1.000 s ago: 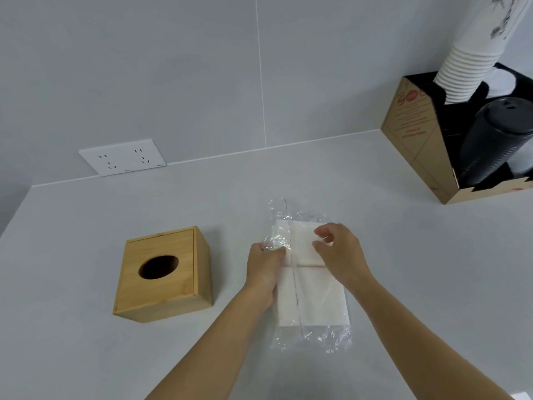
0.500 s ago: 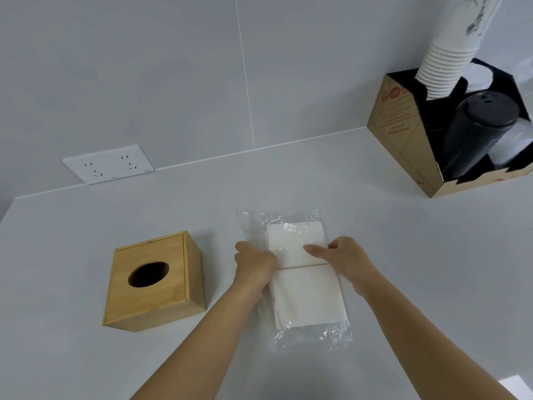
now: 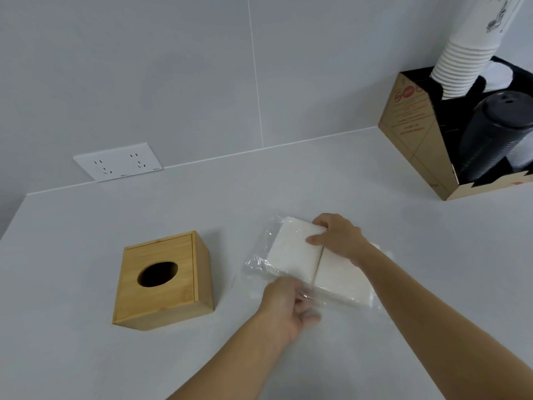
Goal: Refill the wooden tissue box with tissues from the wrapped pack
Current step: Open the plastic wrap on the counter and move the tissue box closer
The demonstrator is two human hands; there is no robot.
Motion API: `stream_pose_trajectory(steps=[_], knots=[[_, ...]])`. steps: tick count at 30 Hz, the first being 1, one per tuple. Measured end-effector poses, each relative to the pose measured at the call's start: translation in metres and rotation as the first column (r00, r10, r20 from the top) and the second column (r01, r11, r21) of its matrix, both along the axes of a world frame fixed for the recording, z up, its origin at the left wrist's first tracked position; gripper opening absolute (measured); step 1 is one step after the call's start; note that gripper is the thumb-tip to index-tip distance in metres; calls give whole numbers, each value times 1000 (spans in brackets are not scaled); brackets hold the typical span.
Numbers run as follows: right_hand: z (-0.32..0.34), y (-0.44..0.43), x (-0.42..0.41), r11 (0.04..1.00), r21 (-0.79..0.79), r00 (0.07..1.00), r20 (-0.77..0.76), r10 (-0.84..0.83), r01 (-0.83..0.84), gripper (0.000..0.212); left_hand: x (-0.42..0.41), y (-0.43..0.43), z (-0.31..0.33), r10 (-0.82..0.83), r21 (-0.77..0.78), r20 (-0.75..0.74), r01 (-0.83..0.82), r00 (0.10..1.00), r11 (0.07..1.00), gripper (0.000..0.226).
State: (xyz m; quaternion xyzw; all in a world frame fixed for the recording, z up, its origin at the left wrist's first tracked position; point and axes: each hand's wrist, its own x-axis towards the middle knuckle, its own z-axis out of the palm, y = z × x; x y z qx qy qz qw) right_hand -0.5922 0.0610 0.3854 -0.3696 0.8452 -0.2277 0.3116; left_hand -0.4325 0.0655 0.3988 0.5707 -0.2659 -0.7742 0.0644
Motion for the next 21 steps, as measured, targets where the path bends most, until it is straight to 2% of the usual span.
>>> stream_pose_trajectory(steps=[5, 10, 14, 17, 19, 21], knots=[[-3, -13, 9, 978, -22, 976, -74, 203, -205, 39, 4, 16, -5, 5, 126, 16, -7, 1000, 992, 28], [-7, -19, 9, 956, -39, 953, -97, 286, -291, 41, 5, 27, -13, 83, 144, 12, -84, 996, 986, 35], [-8, -19, 9, 949, -46, 946, -106, 306, -312, 41, 6, 31, -17, 71, 63, 35, -73, 997, 995, 40], [-8, -20, 9, 947, -40, 941, -130, 313, -320, 40, 8, 34, -15, 85, -19, 56, -84, 995, 996, 28], [-10, -19, 9, 946, -50, 940, -138, 311, -320, 40, 13, 34, -19, 138, -162, 97, -121, 986, 979, 36], [-10, -17, 8, 947, -67, 942, -140, 304, -316, 40, 19, 31, -16, 192, -365, 138, -130, 972, 922, 44]])
